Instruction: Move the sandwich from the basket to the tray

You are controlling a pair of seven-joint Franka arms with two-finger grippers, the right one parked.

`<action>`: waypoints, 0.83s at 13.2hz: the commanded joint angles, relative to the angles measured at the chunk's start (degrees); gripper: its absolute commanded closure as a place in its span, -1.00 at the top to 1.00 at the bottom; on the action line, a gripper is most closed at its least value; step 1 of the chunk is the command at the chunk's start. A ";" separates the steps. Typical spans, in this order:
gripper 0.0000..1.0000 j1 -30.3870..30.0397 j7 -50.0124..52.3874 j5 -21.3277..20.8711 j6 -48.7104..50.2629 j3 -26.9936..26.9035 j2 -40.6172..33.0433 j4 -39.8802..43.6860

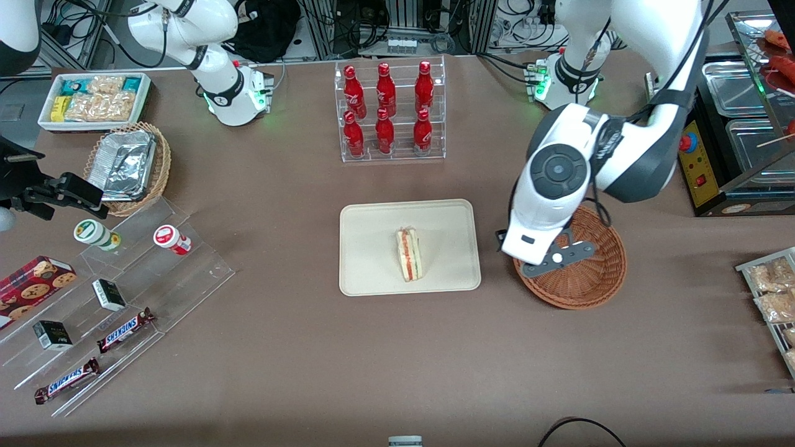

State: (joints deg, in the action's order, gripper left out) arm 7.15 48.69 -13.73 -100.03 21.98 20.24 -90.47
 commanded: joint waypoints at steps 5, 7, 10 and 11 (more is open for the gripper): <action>1.00 -3.81 -21.58 9.76 4.46 -5.53 -16.79 -12.18; 1.00 -3.98 -27.66 9.86 8.17 -7.55 -19.43 -11.83; 1.00 -4.07 -35.83 12.14 13.26 -11.77 -21.99 -10.26; 1.00 -4.16 -39.34 12.49 15.63 -13.09 -22.52 -9.55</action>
State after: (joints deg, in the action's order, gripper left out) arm 3.50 15.09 -2.98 -87.59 10.85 -0.21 -100.15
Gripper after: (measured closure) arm 0.000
